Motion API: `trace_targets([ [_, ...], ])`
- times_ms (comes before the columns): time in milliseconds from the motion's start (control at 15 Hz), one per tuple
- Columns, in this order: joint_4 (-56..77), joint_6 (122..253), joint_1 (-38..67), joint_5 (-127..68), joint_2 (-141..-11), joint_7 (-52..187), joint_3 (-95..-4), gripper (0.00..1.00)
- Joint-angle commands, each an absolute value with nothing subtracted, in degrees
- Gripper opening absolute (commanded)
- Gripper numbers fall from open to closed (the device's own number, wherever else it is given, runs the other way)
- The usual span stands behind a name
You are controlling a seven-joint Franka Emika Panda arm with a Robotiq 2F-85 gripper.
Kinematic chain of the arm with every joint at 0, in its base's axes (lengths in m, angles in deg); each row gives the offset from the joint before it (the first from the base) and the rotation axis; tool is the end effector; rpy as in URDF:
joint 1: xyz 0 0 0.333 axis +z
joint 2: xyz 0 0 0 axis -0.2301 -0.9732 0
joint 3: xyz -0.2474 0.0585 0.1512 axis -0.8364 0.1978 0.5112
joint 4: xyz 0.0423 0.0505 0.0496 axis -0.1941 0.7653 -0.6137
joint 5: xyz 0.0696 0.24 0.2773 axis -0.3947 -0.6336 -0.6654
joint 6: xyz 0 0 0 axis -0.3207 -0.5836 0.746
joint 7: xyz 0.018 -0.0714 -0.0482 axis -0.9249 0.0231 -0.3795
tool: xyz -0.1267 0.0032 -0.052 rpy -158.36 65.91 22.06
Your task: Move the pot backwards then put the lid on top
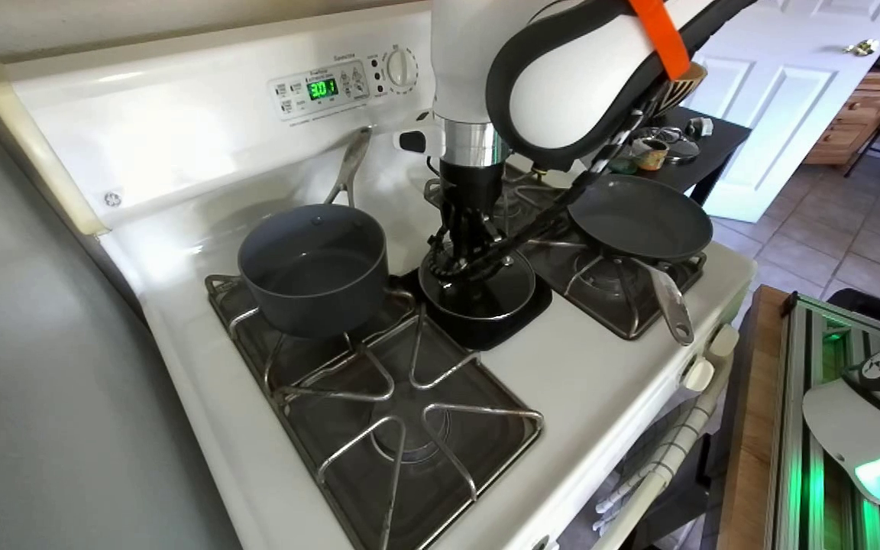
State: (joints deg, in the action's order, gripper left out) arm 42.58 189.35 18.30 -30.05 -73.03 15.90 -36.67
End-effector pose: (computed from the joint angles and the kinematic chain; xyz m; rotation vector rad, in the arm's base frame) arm 0.5207 0.1284 0.2436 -2.6681 -1.6278 0.0482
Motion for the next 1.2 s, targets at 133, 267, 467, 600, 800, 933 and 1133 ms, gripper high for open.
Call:
trace_targets([
  [133, 39.9, 185.0, 17.0, -33.4, -74.8, 13.6, -35.7, 0.00],
  [267, 39.2, 184.2, 17.0, -33.6, -75.3, 13.6, -35.7, 0.02],
  [467, 38.3, 183.0, 16.8, -34.1, -76.0, 13.7, -35.7, 0.00],
  [600, 37.9, 182.2, 16.8, -34.3, -75.9, 13.7, -35.7, 0.00],
  [800, 38.0, 182.2, 16.9, -34.0, -74.5, 14.0, -35.7, 0.00],
  [933, 38.0, 182.4, 17.1, -33.7, -73.8, 14.3, -35.7, 0.00],
  [1133, 37.6, 182.2, 17.4, -33.2, -73.0, 14.8, -35.6, 0.00],
])
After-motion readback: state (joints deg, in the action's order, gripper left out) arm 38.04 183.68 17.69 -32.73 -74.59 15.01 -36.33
